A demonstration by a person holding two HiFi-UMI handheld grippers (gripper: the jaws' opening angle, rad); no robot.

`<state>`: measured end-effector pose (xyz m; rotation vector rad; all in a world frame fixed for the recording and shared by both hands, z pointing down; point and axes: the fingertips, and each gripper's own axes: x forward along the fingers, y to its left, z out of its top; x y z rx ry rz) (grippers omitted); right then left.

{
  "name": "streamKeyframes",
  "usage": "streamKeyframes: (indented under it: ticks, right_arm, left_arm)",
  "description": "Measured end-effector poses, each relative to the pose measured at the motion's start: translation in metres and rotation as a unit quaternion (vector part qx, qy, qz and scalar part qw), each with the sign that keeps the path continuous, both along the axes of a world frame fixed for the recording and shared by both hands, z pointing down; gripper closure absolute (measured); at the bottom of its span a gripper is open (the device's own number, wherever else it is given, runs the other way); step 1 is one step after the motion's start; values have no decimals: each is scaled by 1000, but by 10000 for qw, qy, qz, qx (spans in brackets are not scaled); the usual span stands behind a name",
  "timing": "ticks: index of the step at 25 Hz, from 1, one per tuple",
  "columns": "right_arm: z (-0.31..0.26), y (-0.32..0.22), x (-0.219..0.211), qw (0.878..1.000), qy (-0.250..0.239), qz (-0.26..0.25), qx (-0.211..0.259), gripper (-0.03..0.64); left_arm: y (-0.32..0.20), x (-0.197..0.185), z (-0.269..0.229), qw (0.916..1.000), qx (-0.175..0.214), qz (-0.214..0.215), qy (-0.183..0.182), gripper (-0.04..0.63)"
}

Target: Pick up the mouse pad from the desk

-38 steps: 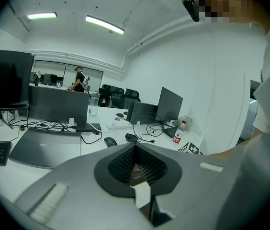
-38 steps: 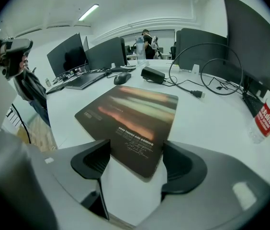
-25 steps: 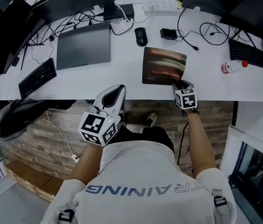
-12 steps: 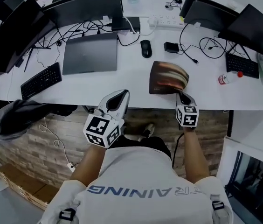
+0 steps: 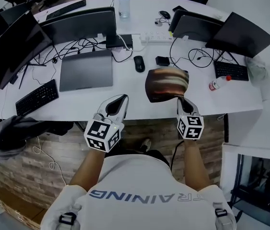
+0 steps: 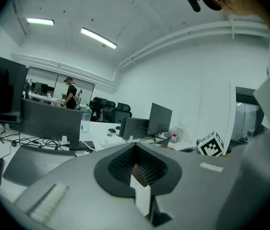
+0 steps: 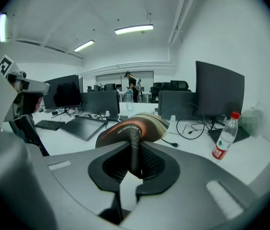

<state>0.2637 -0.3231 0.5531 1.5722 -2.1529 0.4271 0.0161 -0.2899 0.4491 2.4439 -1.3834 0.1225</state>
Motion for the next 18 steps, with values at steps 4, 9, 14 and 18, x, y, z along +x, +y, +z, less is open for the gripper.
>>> streamKeyframes:
  ticks: [4,9,14,18]
  right_arm:
    - [-43,4,-7,9992,-116,48,369,571]
    - [-95,9,-12,9955,-310,220,862,571]
    - [-144,18,-10,9896,-368,402,1328,571]
    - [-170,24,-8,9870,-560,525,1410,572]
  left_arm:
    - [-1,0,-19,9996,247,151,9,595]
    - [-5,-4,-42,9983,519,279,40,595]
    - [-9,-7,-58,9969,685,370,90,595]
    - [-9,-8,-70,9961,753,447,131,595]
